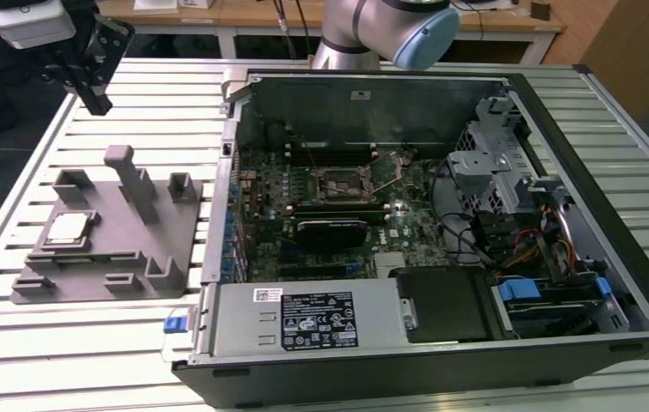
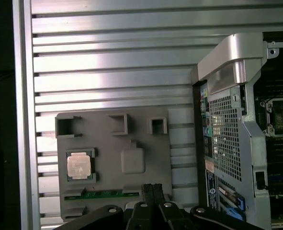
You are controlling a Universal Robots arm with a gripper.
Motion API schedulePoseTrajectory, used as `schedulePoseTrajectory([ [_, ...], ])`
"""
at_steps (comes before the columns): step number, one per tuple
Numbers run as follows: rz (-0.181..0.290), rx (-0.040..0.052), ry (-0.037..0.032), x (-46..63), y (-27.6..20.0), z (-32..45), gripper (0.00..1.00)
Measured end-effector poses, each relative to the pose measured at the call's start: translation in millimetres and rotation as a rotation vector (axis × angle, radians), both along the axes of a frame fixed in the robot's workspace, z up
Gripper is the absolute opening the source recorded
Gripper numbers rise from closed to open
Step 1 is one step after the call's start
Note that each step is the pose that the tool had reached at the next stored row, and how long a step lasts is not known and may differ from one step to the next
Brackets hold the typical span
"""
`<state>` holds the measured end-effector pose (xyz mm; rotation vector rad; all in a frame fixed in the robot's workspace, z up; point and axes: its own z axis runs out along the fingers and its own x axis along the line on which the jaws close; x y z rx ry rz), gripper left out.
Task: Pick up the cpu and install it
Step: 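Reach for the cpu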
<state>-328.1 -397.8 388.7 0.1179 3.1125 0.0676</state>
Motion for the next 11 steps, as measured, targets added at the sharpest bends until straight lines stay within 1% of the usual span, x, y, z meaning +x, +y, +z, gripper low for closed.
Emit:
schedulePoseTrajectory([
  [11,0.0,0.0,0.0,-19.1,0.1,-0.9,0.11],
])
